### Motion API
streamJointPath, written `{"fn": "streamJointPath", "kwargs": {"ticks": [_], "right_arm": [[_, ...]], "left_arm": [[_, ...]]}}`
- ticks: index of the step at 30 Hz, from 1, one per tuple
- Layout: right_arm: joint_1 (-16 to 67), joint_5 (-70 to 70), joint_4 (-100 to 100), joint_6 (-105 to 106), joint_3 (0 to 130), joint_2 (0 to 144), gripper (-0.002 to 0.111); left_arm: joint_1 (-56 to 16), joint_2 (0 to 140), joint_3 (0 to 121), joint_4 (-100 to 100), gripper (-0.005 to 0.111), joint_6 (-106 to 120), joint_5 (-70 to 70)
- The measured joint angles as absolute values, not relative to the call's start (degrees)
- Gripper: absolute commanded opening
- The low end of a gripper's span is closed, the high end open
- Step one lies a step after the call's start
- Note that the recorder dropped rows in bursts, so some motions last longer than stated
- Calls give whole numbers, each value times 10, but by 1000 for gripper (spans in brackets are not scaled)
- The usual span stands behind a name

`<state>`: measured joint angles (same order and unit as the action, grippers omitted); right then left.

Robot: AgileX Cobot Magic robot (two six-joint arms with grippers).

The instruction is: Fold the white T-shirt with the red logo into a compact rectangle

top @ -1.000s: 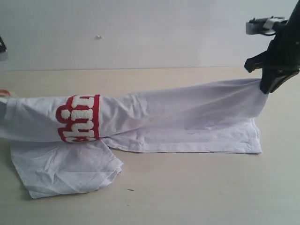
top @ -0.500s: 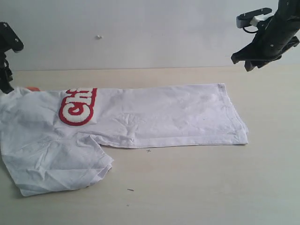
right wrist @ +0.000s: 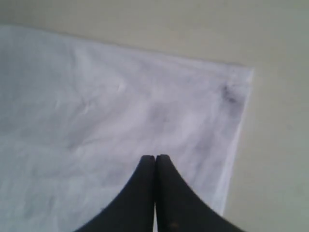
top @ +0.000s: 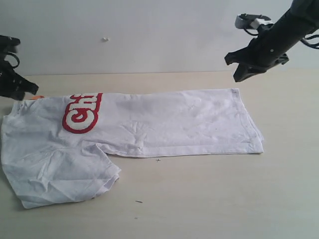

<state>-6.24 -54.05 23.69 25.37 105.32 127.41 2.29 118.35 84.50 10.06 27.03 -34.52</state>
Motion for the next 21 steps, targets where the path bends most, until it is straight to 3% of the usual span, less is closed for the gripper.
{"fn": "streamJointPath", "kwargs": {"ticks": [2,5,12,21], "right_arm": [[-47,-575,239,260,1053,1301,0],[-23,-585,239,263,1053,1332,0],[-12,-567,143,172,1055,1376,0],[-35,-545,163,144,1018,1363,0]], "left_arm": [[23,1203,845,222,0,362,-421],[16,1226,844,253,0,390,-466],[12,1246,813,164,0,291,-421],[28,1234,784,125,0,228,-403]]}}
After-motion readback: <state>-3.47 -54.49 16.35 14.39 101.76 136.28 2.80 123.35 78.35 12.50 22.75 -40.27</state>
